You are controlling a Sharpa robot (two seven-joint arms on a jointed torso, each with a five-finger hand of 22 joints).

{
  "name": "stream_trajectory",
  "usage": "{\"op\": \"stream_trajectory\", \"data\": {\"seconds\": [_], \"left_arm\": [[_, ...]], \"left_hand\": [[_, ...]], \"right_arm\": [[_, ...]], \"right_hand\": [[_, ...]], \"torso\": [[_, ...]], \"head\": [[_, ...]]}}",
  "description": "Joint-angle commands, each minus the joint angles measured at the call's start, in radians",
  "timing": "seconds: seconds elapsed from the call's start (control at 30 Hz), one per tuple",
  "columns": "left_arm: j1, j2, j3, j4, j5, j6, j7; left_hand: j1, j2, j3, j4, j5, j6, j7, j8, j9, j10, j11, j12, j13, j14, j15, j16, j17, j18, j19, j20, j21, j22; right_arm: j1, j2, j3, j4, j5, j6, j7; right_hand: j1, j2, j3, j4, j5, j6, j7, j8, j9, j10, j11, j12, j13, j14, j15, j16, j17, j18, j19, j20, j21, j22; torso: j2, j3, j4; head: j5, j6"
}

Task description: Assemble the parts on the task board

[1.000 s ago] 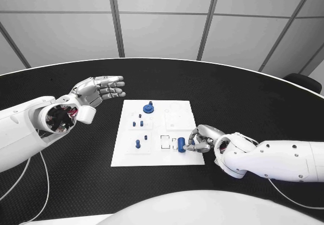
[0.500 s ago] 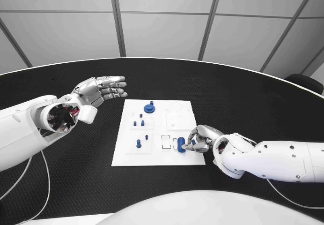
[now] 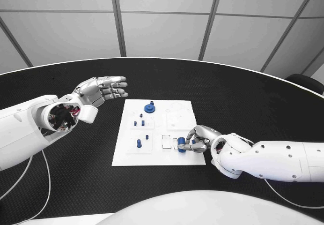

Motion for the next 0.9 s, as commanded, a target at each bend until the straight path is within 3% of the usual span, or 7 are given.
{"op": "stream_trajectory", "data": {"seconds": [0.03,0.3,0.6,0.73,0.9], "left_arm": [[0.000,0.000,0.000,0.000,0.000,0.000,0.000],[0.000,0.000,0.000,0.001,0.000,0.000,-0.001],[0.000,0.000,0.000,0.001,0.000,0.000,-0.002],[0.000,-0.001,0.000,0.002,0.000,0.002,-0.006],[0.000,0.000,0.000,0.002,0.000,0.004,-0.009]], "left_hand": [[-0.004,0.002,-0.002,0.005,-0.004,-0.008,-0.002,-0.007,-0.001,-0.008,-0.001,0.005,-0.001,0.001,0.004,-0.005,0.001,0.011,0.007,0.001,-0.005,-0.001],[-0.004,0.002,-0.002,0.005,-0.004,-0.008,-0.002,-0.007,-0.001,-0.008,-0.001,0.005,-0.001,0.001,0.004,-0.005,0.001,0.011,0.007,0.001,-0.005,-0.001],[-0.005,0.002,-0.003,0.007,-0.004,-0.008,-0.002,-0.007,-0.002,-0.009,-0.001,0.006,-0.001,0.000,0.005,-0.006,0.002,0.011,0.008,0.001,-0.007,-0.002],[-0.005,0.002,-0.003,0.007,-0.004,-0.008,-0.002,-0.007,-0.002,-0.009,-0.001,0.006,-0.001,0.000,0.005,-0.006,0.002,0.011,0.008,0.001,-0.007,-0.002],[-0.006,0.002,-0.004,0.008,-0.004,-0.009,-0.002,-0.007,-0.002,-0.010,-0.001,0.006,-0.001,0.000,0.005,-0.006,0.002,0.011,0.008,0.001,-0.008,-0.003]], "right_arm": [[0.000,0.006,0.000,-0.008,0.000,0.015,-0.006],[0.000,0.033,0.000,-0.038,-0.026,0.044,-0.024],[0.000,0.049,0.001,-0.060,-0.034,0.032,-0.039],[0.000,0.047,0.001,-0.060,-0.035,0.024,-0.043],[0.000,0.040,0.001,-0.055,-0.035,0.021,-0.045]], "right_hand": [[-0.011,0.000,-0.007,0.002,0.005,-0.009,0.001,-0.005,0.002,0.048,0.010,-0.007,0.188,0.104,0.009,-0.003,0.256,-0.006,0.095,0.006,-0.004,0.247],[0.000,0.004,-0.013,-0.003,0.015,-0.009,0.001,-0.007,0.005,0.047,0.010,-0.008,0.188,0.104,0.009,-0.002,0.258,-0.007,0.096,0.007,-0.002,0.249],[0.024,0.018,-0.013,-0.007,0.019,-0.005,0.001,-0.010,0.009,0.049,0.010,-0.007,0.191,0.105,0.009,-0.001,0.259,-0.008,0.097,0.007,0.001,0.250],[0.057,0.036,-0.005,-0.015,0.007,-0.002,0.001,-0.014,0.014,0.050,0.009,-0.007,0.192,0.105,0.009,-0.001,0.260,-0.008,0.097,0.007,0.002,0.251],[0.120,0.052,0.037,-0.045,0.026,0.001,0.001,-0.024,0.016,0.051,0.008,-0.006,0.196,0.105,0.008,0.000,0.262,-0.009,0.098,0.006,0.005,0.253]], "torso": [[0.001,-0.0002,0.0005],[0.002,0.0010,-0.0004],[0.001,0.0021,-0.0016],[0.002,0.0029,-0.0020],[0.000,0.0022,-0.0031]], "head": [[0.000,0.000],[0.004,0.000],[0.008,0.000],[0.008,0.000],[0.008,0.000]]}}
